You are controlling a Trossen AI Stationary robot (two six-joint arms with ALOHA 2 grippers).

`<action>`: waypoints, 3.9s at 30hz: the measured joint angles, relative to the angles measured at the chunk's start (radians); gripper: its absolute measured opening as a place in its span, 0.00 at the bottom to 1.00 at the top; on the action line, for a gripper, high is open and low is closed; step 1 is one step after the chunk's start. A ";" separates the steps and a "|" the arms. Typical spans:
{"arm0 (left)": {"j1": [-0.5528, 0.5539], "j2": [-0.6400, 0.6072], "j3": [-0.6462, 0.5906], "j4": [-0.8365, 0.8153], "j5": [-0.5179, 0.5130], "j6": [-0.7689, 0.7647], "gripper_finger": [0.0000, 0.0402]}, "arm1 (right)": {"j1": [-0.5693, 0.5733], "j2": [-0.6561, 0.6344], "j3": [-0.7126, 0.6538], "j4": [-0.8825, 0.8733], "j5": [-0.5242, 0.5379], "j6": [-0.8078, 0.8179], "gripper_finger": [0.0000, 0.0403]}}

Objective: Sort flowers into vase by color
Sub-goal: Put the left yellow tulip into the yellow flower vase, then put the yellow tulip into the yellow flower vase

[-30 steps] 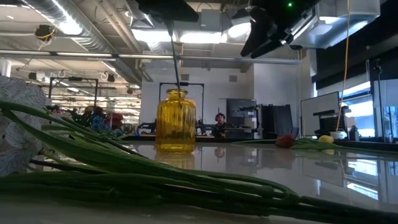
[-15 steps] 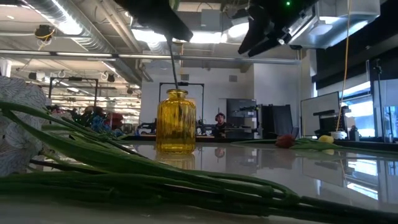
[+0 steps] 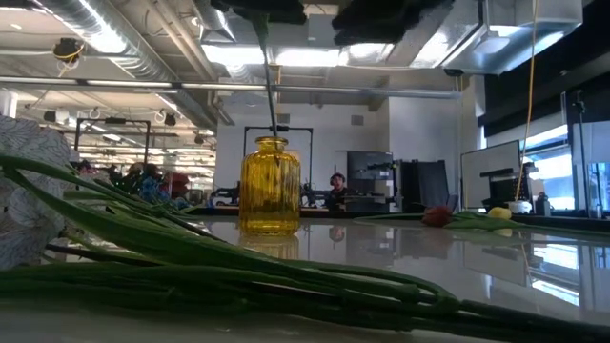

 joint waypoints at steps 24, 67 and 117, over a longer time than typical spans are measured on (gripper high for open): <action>0.000 0.000 0.000 0.157 0.057 -0.262 0.63 | 0.022 0.447 -0.081 0.888 -0.017 0.112 0.18; -0.087 -0.377 -0.036 -0.677 -0.296 -0.694 0.63 | 0.025 0.298 -0.102 0.475 0.048 0.153 0.51; -0.096 -0.377 -0.253 -0.649 -0.269 -0.835 0.63 | -0.858 0.356 -0.101 -0.357 0.065 1.696 0.49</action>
